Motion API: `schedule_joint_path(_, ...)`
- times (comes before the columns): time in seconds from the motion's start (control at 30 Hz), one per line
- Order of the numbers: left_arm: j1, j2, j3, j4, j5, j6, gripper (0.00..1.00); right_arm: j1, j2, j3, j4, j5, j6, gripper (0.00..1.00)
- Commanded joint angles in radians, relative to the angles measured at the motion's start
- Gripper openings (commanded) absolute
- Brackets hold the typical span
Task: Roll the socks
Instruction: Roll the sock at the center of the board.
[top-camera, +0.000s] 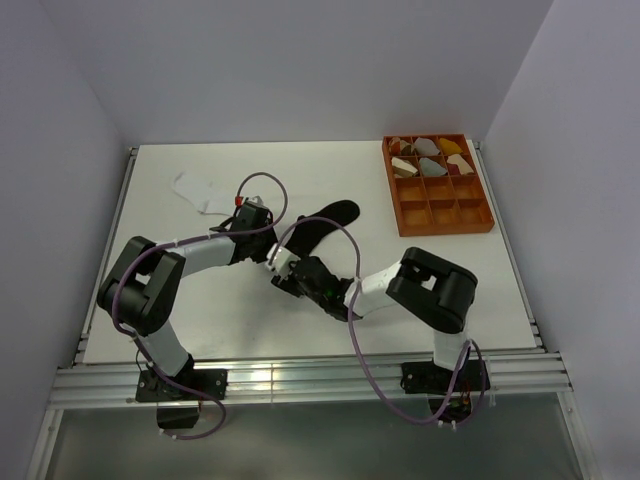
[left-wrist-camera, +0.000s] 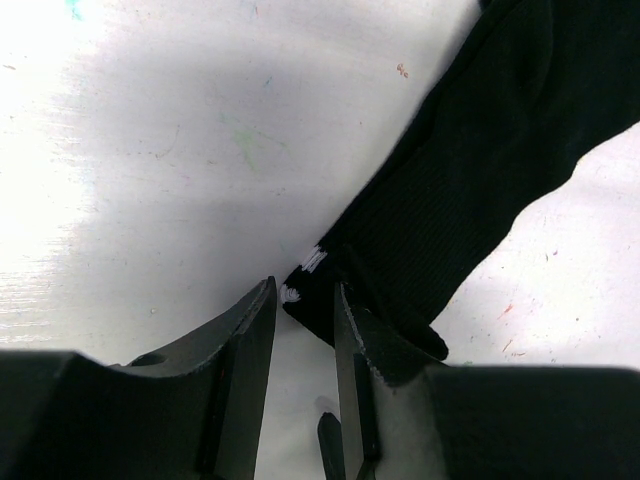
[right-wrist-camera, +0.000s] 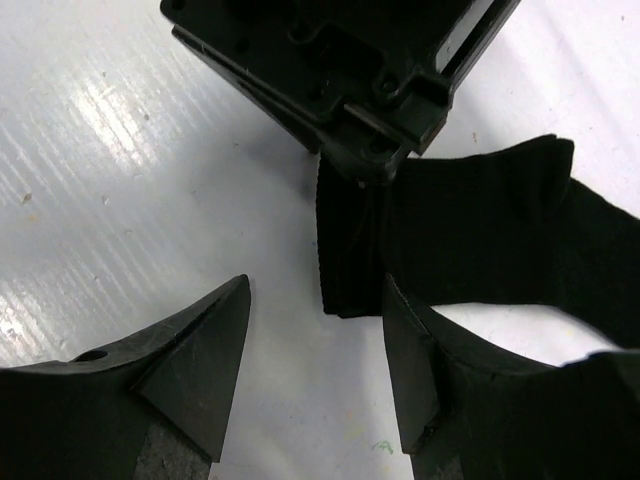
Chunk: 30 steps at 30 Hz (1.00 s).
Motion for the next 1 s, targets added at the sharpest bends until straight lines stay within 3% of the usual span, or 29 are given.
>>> schedule_joint_path(0.0, 0.001, 0.04, -0.034, -0.16, 0.0, 0.045, 0.36, 0.0, 0.025, 0.05, 0.067, 0.03, -0.021, 0.62)
schedule_joint_path(0.7, 0.002, 0.044, -0.031, -0.166, 0.001, 0.048, 0.36, -0.107, 0.082, 0.1, -0.11, -0.123, 0.115, 0.58)
schedule_joint_path(0.97, 0.002, 0.035, -0.026, -0.177, 0.024, 0.048, 0.36, -0.119, 0.079, 0.133, -0.216, -0.175, 0.134, 0.45)
